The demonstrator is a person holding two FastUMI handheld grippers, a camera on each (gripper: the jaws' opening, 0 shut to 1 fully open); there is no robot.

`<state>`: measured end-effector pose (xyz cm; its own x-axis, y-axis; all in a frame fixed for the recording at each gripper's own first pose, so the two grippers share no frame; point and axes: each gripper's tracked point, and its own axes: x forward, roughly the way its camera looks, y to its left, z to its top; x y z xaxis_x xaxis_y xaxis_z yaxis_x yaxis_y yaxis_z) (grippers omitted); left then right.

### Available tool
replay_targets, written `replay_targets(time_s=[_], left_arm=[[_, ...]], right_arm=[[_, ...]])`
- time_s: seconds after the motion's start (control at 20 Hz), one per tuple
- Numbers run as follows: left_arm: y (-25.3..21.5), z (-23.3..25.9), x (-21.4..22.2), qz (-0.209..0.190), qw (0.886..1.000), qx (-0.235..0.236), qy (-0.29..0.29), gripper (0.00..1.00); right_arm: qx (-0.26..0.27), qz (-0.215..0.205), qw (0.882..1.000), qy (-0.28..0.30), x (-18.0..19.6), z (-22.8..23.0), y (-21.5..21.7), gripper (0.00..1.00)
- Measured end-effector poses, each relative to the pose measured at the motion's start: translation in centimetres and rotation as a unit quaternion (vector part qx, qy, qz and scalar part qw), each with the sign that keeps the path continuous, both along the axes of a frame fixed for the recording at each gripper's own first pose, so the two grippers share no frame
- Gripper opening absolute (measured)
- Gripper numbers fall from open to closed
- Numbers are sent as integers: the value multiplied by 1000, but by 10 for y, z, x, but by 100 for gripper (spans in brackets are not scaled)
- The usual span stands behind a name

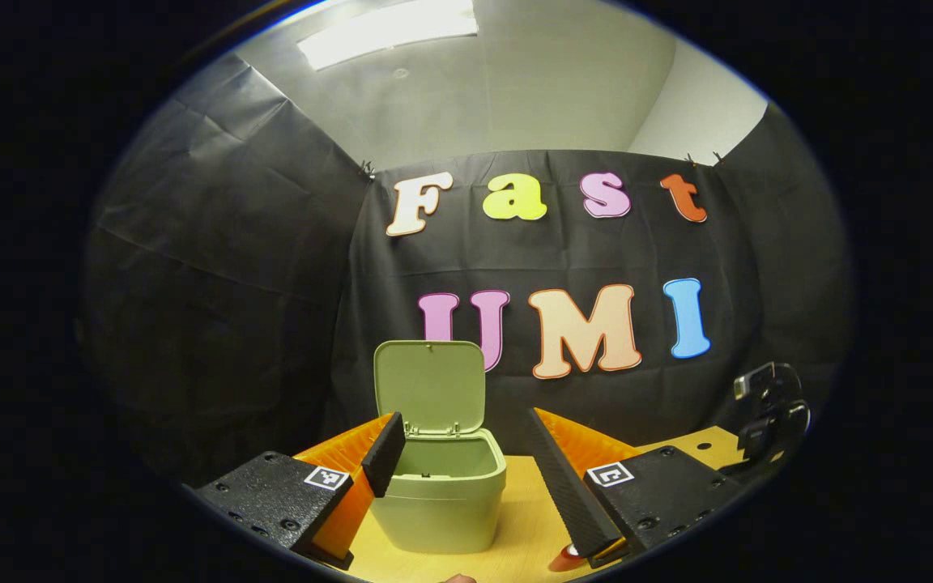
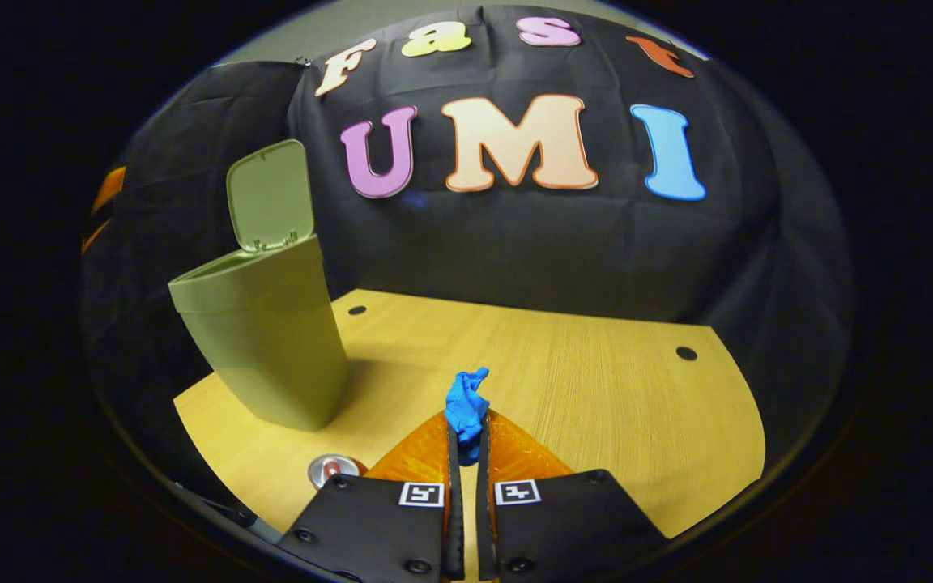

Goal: Press the lid of the desktop garbage bin to open it, pick up the crumpled paper on the desktop and throw it into the bin, then pick up the pop can on the desktop and drop it into the bin, and finally close the garbage bin lid.

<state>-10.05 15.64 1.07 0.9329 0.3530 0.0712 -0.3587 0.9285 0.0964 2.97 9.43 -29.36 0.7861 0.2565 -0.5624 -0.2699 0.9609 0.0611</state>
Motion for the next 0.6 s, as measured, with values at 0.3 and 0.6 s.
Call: replay_targets(time_s=[0.3,0.6], left_arm=[[22,-6,-6,16,1000,-11,3,91],[46,-19,-15,30,999,-12,16,91]], right_arm=[[11,33,997,-73,32,60,48,8],[33,57,991,-114,49,97,94,8]])
